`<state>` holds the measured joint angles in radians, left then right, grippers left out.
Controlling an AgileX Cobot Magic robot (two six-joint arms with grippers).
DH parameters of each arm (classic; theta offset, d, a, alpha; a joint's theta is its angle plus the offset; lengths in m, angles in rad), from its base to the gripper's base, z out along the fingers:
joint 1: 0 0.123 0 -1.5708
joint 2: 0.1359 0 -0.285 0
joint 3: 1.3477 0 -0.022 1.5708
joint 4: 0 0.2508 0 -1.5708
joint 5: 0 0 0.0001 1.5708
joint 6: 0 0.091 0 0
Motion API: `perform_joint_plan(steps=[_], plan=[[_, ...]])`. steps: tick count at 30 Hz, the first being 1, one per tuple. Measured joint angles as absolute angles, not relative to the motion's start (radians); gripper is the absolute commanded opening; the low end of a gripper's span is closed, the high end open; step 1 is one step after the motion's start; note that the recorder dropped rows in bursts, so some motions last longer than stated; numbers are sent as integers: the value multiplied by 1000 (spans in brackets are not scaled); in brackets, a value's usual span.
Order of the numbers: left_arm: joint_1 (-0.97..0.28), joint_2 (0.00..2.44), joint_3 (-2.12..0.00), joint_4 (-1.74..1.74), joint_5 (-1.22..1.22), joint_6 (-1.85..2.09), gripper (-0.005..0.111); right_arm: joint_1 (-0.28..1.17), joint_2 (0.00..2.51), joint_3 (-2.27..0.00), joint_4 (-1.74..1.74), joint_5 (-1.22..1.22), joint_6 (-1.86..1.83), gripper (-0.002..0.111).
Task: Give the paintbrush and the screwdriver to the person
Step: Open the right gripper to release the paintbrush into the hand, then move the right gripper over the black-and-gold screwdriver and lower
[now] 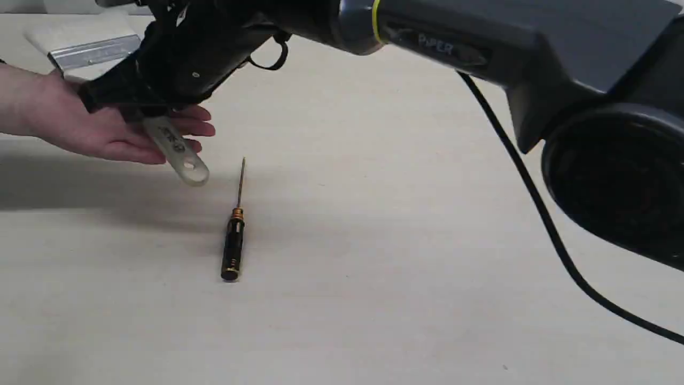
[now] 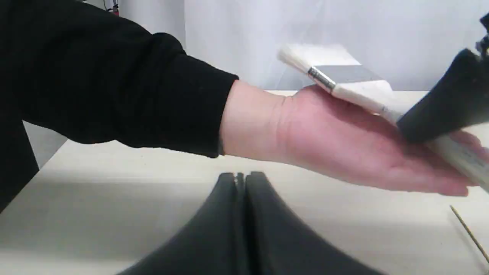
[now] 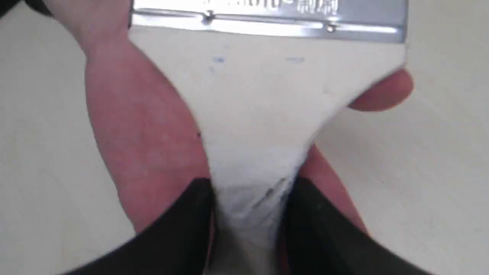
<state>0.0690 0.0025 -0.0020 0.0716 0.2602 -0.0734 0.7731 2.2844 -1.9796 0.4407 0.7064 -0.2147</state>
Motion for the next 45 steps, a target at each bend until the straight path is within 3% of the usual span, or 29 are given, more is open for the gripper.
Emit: perform_joint_plan(steps=[3,6,13,24,31,45], plan=[[69,2,-2,72,260,-73,0,780,2291,-1981,443,722,-234,38],[69,2,-2,72,260,-73,0,782,2286,-1983,448,738,-238,48],[69,2,-2,72,260,-73,0,782,2207,-1983,382,835,-195,36],[69,2,-2,72,260,-73,0,782,2053,-1987,112,1138,30,36],[69,2,-2,72,260,-73,0,782,2053,-1987,107,1206,141,49],[69,2,-2,72,260,-73,0,782,2206,-1987,119,1208,217,49]])
